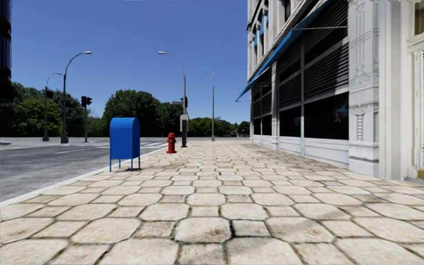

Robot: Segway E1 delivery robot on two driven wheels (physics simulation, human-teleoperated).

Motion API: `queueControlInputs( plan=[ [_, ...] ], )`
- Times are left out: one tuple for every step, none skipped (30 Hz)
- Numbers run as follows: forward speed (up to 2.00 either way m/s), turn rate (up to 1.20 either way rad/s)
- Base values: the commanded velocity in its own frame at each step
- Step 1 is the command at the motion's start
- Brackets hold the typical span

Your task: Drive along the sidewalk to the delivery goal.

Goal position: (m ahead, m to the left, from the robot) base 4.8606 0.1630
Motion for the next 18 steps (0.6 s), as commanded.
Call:
queueControlInputs(
  plan=[
    [1.92, 0.0],
    [1.92, 0.0],
    [1.92, 0.0],
    [1.92, 0.0],
    [1.92, 0.0],
    [1.92, 0.0],
    [1.92, 0.0],
    [1.92, 0.0],
    [1.92, 0.0],
    [1.92, 0.0],
    [1.92, 0.0],
    [1.92, 0.0],
    [1.92, 0.0],
    [1.92, 0.0],
    [1.92, 0.0],
    [1.91, 0.0],
    [1.91, 0.0],
    [1.91, 0.0]
  ],
)
